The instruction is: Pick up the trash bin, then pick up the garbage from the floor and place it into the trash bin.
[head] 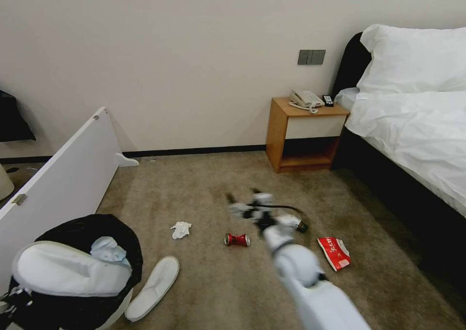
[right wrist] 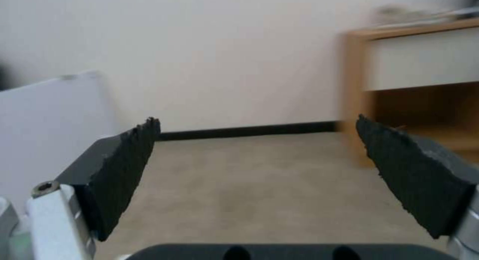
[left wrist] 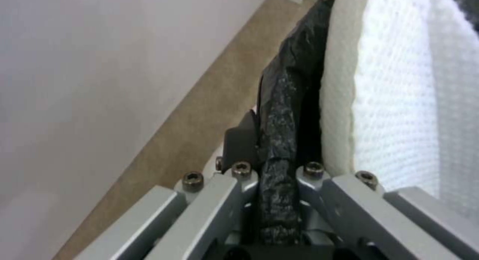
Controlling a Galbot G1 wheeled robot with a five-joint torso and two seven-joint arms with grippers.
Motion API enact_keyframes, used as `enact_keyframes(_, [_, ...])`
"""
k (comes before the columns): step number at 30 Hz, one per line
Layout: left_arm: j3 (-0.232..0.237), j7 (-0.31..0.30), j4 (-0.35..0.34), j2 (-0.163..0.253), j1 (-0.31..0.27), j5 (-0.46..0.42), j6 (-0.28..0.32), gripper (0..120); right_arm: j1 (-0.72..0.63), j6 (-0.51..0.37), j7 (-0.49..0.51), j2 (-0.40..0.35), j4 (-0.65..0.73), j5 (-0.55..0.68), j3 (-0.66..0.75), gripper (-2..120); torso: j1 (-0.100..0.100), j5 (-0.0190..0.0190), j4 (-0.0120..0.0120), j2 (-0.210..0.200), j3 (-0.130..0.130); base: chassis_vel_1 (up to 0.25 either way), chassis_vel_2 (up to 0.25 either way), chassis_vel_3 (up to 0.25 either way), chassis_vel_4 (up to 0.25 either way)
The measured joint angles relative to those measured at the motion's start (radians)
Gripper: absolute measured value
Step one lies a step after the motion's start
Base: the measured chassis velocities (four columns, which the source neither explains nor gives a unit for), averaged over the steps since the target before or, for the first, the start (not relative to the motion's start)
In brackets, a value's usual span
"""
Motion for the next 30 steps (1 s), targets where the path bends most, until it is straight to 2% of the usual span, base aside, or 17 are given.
enact_keyframes(1, [0.015,0.010,0.003,0.005,-0.001,0.011,0.000,3,-0.071,0.009,0.001,-0.011,0.045,-0.015,0.071,100,0.000,0.0000,0.0001,0.000,0.000,0.000,0.000,0.000,0.000])
enact_keyframes(2, [0.015,0.010,0.003,0.005,-0.001,0.011,0.000,3,-0.071,0.009,0.001,-0.011,0.045,-0.015,0.071,100,0.000,0.0000,0.0001,0.000,0.000,0.000,0.000,0.000,0.000])
enact_keyframes(4, [0.023,0.023,0.004,0.007,0.010,0.020,0.000,3,-0.233,0.040,-0.004,-0.014,0.127,-0.076,0.199,100,0.000,0.0000,-0.0001,0.000,0.000,0.000,0.000,0.000,0.000])
enact_keyframes(5, [0.023,0.023,0.004,0.007,0.010,0.020,0.000,3,-0.233,0.040,-0.004,-0.014,0.127,-0.076,0.199,100,0.000,0.0000,-0.0001,0.000,0.000,0.000,0.000,0.000,0.000])
enact_keyframes(7, [0.021,0.043,-0.009,0.008,0.034,0.028,0.000,3,-0.399,0.112,-0.029,0.018,0.232,-0.188,0.348,100,0.000,-0.0001,0.0007,0.000,0.000,0.000,0.000,0.000,0.000])
enact_keyframes(9, [0.032,0.046,-0.007,0.015,0.023,0.047,0.000,3,-0.447,0.146,-0.039,0.034,0.265,-0.211,0.401,100,0.000,0.0001,0.0007,0.000,0.000,0.000,0.000,0.000,0.000])
enact_keyframes(14, [0.070,0.067,0.012,0.034,-0.002,0.106,0.000,3,-0.513,0.179,-0.047,0.059,0.318,-0.235,0.482,100,0.000,-0.0004,-0.0002,0.000,0.000,0.000,0.000,0.000,0.000])
enact_keyframes(18, [0.100,0.105,0.060,0.042,-0.014,0.171,-0.023,3,-0.600,0.252,-0.060,0.085,0.368,-0.267,0.565,100,0.000,-0.0006,0.0004,0.000,0.000,0.000,0.000,0.000,0.000])
enact_keyframes(27, [0.106,0.105,0.092,0.032,-0.017,0.196,-0.044,3,-0.639,0.265,-0.054,0.094,0.383,-0.273,0.576,100,0.000,-0.0005,0.0004,0.000,0.000,0.000,0.000,0.000,0.000])
enact_keyframes(30, [0.108,0.119,0.093,0.033,-0.006,0.229,-0.068,3,-0.645,0.321,-0.069,0.102,0.360,-0.278,0.558,100,0.000,-0.0004,0.0003,0.000,0.000,0.000,0.000,0.000,0.000])
